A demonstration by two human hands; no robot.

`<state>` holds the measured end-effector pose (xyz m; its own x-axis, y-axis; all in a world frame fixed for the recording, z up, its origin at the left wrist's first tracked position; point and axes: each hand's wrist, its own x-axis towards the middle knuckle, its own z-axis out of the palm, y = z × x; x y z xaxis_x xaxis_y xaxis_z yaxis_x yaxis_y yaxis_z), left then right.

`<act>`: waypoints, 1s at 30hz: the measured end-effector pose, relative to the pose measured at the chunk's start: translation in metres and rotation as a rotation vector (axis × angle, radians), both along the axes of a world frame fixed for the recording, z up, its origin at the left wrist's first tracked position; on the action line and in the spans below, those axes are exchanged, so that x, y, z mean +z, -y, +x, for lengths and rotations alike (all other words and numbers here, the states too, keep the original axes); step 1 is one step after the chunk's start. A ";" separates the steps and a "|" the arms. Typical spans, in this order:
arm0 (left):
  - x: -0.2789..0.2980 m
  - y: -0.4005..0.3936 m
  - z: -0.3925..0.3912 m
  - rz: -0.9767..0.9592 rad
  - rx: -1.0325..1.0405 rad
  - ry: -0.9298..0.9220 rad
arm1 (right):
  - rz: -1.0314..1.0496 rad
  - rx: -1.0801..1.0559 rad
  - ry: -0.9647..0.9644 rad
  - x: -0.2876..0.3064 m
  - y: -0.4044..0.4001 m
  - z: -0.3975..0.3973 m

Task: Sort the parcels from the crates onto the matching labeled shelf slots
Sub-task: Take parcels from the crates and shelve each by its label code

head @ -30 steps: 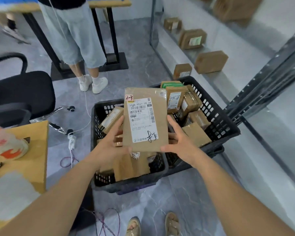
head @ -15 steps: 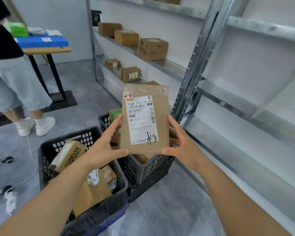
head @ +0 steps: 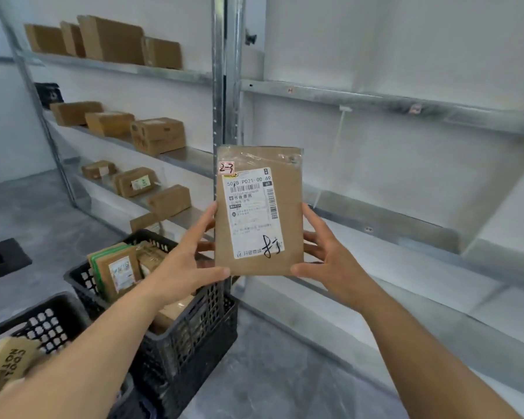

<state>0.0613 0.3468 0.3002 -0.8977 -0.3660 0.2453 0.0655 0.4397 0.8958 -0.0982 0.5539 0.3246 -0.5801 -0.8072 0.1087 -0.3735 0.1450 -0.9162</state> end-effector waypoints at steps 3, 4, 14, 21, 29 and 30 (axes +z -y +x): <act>0.015 -0.033 -0.033 -0.037 -0.064 -0.022 | -0.030 -0.064 -0.035 0.012 -0.040 -0.019; 0.020 -0.042 -0.044 -0.046 -0.082 -0.029 | -0.042 -0.083 -0.042 0.015 -0.053 -0.026; 0.041 -0.132 -0.148 -0.094 -0.246 -0.075 | -0.129 -0.213 -0.054 0.023 -0.162 -0.097; 0.027 -0.180 -0.212 -0.084 -0.322 -0.081 | -0.174 -0.333 -0.045 0.009 -0.218 -0.141; 0.013 -0.195 -0.285 -0.151 -0.419 -0.037 | -0.182 -0.496 -0.001 -0.010 -0.243 -0.175; 0.010 -0.196 -0.295 -0.158 -0.446 -0.035 | -0.182 -0.529 0.008 -0.012 -0.245 -0.178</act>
